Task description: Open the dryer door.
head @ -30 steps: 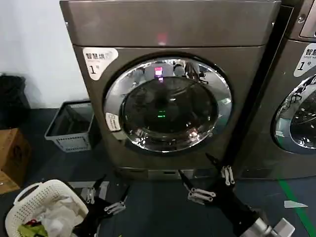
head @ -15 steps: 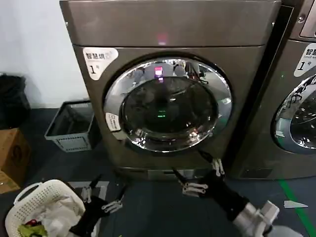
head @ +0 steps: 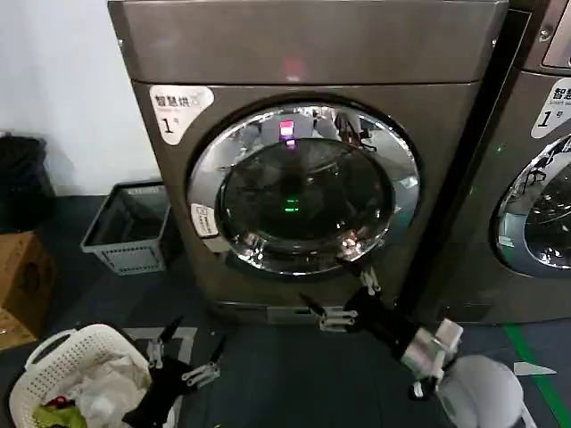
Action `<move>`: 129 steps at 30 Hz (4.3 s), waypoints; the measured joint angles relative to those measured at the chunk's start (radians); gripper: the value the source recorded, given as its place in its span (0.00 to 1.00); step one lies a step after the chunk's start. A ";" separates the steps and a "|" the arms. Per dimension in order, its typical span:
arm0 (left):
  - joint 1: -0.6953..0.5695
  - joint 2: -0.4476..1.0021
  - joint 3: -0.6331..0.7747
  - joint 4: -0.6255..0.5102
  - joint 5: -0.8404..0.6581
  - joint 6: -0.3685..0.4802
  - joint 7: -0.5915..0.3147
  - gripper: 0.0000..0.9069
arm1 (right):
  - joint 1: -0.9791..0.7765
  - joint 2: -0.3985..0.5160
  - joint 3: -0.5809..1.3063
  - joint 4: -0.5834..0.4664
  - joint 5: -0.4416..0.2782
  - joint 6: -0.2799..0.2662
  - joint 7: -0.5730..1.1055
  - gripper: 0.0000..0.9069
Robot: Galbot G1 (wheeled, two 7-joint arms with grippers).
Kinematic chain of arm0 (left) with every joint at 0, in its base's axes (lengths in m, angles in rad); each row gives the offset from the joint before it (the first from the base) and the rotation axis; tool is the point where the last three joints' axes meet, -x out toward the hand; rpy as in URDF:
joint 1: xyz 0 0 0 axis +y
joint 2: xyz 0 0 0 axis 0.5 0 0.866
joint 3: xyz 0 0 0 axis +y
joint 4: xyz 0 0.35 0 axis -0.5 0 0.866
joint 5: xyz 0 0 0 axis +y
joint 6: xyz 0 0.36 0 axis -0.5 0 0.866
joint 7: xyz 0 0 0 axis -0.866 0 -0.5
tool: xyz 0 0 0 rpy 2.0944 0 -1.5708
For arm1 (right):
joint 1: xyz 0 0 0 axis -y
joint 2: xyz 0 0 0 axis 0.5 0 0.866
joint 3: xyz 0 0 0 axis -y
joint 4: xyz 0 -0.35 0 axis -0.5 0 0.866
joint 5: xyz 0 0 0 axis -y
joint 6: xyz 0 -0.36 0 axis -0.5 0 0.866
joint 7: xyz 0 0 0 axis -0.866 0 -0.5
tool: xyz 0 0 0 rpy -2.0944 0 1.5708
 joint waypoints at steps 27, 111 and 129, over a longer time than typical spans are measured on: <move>0.017 -0.021 -0.040 -0.026 -0.059 0.009 0.046 1.00 | 0.333 0.145 -0.279 -0.288 -0.060 0.018 0.013 1.00; 0.000 -0.016 -0.160 -0.002 -0.119 0.026 0.080 1.00 | 0.515 0.244 -0.427 -0.439 0.080 -0.033 -0.244 1.00; -0.040 0.015 -0.325 -0.007 -0.259 0.107 0.107 1.00 | 0.475 0.174 -0.396 -0.388 0.138 -0.008 -0.460 1.00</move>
